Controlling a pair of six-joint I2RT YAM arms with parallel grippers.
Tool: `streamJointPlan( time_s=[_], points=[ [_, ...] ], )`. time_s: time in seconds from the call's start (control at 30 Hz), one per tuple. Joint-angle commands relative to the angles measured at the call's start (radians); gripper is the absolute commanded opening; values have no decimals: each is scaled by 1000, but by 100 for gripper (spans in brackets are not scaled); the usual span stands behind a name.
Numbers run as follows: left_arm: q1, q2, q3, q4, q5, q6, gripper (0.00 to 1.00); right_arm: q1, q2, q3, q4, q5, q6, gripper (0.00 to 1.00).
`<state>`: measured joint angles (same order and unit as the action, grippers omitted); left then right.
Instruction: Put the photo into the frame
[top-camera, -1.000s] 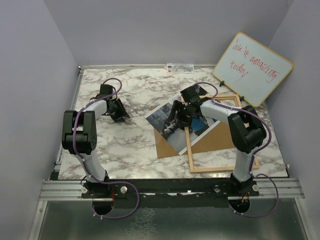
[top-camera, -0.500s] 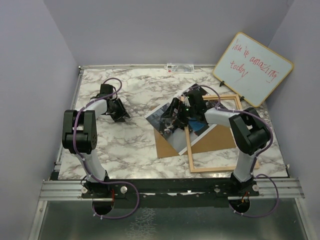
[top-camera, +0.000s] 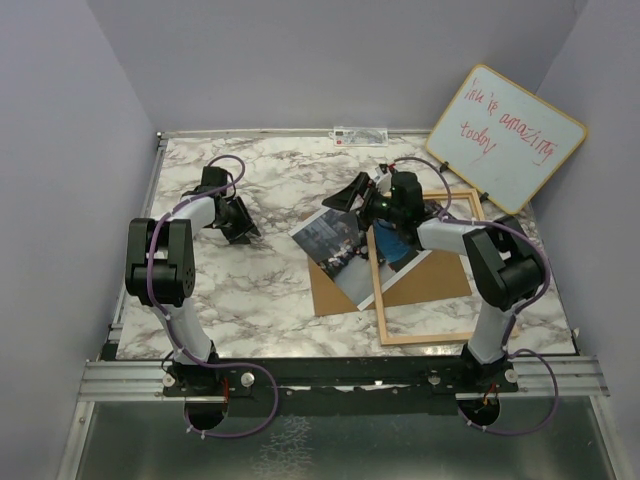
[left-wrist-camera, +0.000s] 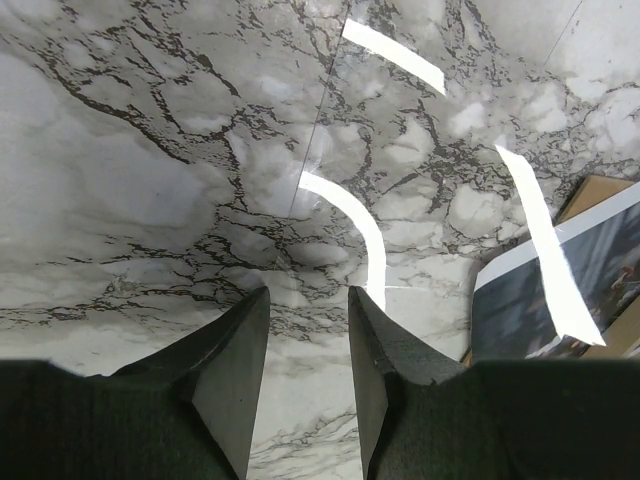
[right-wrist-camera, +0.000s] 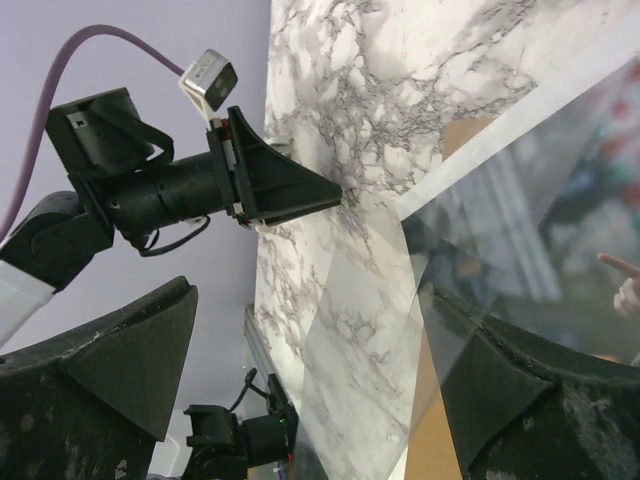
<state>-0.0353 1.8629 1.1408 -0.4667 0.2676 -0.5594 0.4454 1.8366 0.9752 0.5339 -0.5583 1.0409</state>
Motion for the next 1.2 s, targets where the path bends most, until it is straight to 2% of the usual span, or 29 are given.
streamJointPlan(
  time_s=[0.0, 0.17, 0.23, 0.37, 0.5, 0.6, 0.77, 0.83, 1.03, 1.17],
  points=[
    [-17, 140, -82, -73, -165, 55, 41, -2, 56, 36, 110, -76, 56, 95],
    [-17, 137, -74, -75, -174, 59, 41, -6, 60, 104, -150, -25, -34, 78],
    [-17, 136, -70, -76, -175, 58, 41, -13, 74, 115, -198, -30, -42, 64],
    [-17, 130, -66, -75, -168, 58, 41, -21, 103, 114, -167, -86, -21, 37],
    [-17, 102, -60, -76, -157, 55, 41, -22, 103, 125, -147, -104, -25, 3],
    [-18, 59, -52, -85, -150, 47, 42, -22, 70, 111, -90, -112, -17, 0],
    [-18, -48, -24, -129, -164, 32, 49, -23, -1, 60, 87, -104, 82, 0],
    [-18, -100, -21, -148, -173, 23, 55, -24, -19, 47, 151, -90, 128, 0],
    [-18, -289, -45, -232, -273, -22, 81, -24, -57, 20, 271, -20, 229, 1],
    [-17, -411, -59, -293, -377, -34, 88, -24, -94, 31, 258, 34, 222, 1]
  ],
)
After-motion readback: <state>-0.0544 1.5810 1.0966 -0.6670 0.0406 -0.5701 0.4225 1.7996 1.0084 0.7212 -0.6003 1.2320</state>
